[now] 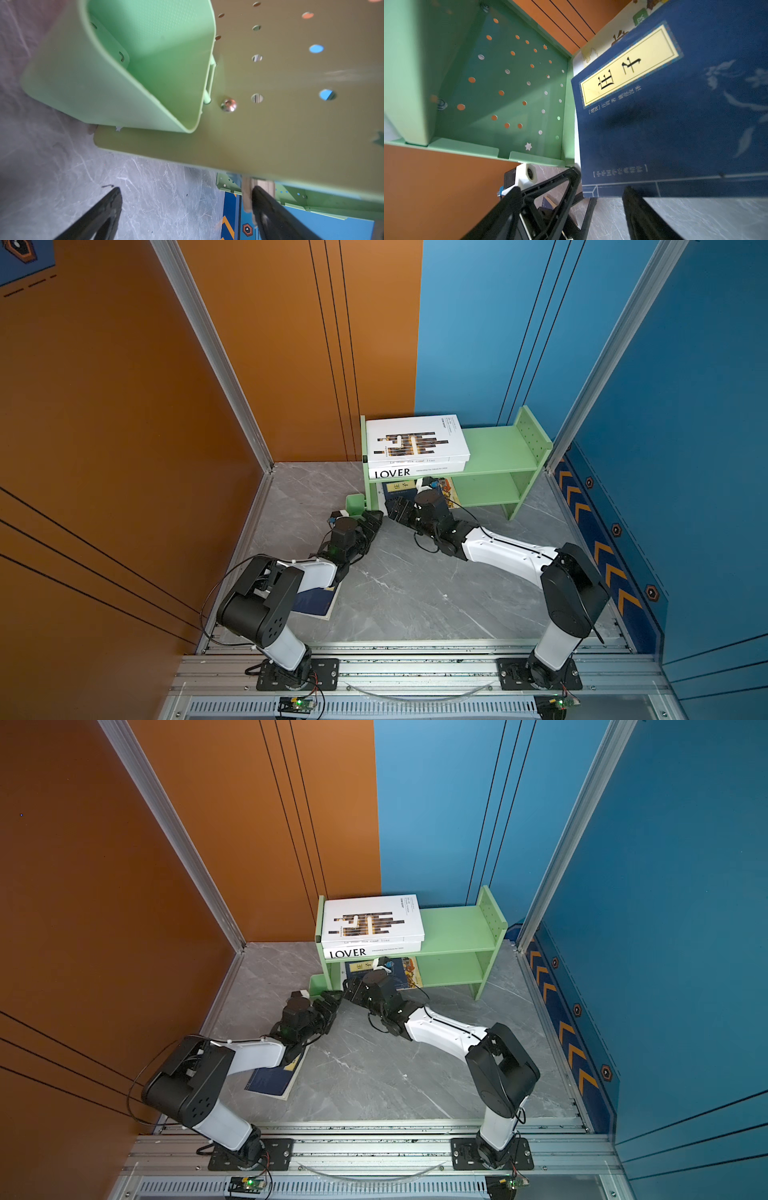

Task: Stacking books/files
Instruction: Rotate the book on the bookshelf.

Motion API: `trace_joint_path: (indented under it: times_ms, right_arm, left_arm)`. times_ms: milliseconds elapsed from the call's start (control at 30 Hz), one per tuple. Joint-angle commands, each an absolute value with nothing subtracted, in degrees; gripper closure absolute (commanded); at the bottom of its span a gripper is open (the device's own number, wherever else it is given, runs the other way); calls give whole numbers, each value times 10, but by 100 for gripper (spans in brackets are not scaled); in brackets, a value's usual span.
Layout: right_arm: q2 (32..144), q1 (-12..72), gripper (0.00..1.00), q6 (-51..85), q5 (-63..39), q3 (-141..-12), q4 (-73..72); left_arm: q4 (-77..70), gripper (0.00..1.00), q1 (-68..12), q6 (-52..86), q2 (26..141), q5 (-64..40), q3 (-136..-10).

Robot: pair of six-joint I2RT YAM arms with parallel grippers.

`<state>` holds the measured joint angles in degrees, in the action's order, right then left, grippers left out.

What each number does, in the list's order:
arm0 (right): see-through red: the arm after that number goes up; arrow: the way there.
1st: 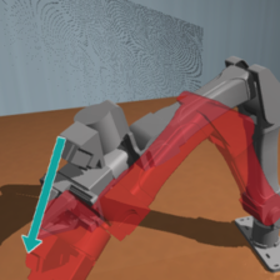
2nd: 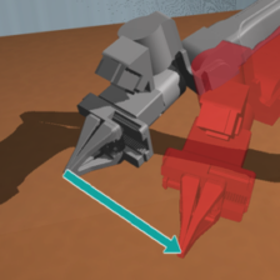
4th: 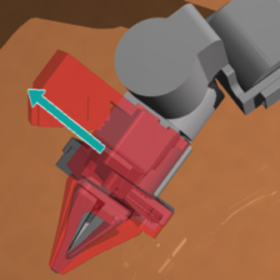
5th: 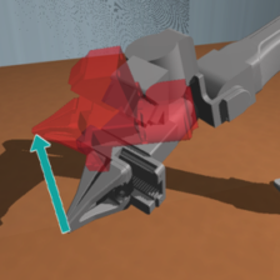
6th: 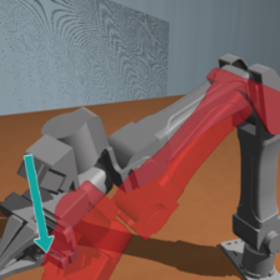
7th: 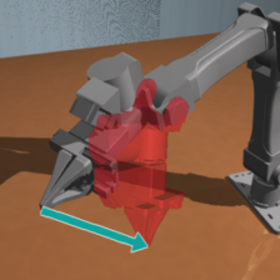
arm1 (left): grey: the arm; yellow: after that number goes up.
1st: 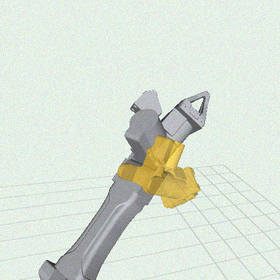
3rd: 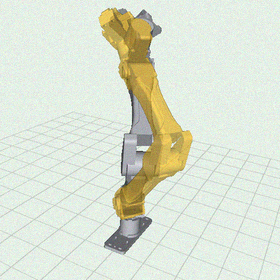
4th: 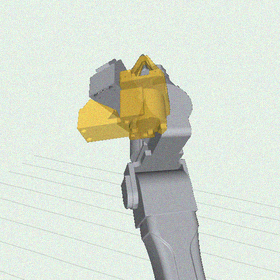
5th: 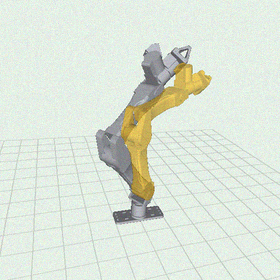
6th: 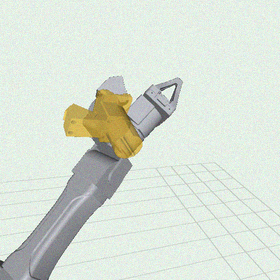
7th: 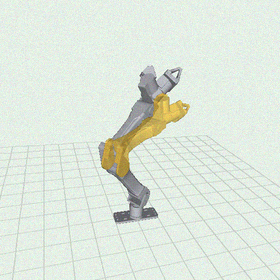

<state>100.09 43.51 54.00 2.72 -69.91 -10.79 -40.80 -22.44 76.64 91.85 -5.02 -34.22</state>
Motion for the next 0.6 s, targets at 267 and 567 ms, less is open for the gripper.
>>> trace_joint_path:
  times_ms: [267, 567]
  right_arm:
    - [963, 443, 21, 557, 71, -661, -102]
    - [979, 442, 21, 552, 62, -669, -113]
  left_arm:
    - [-406, 3, -217, 769, 907, -66, -340]
    - [-405, 4, -217, 768, 906, -72, -347]
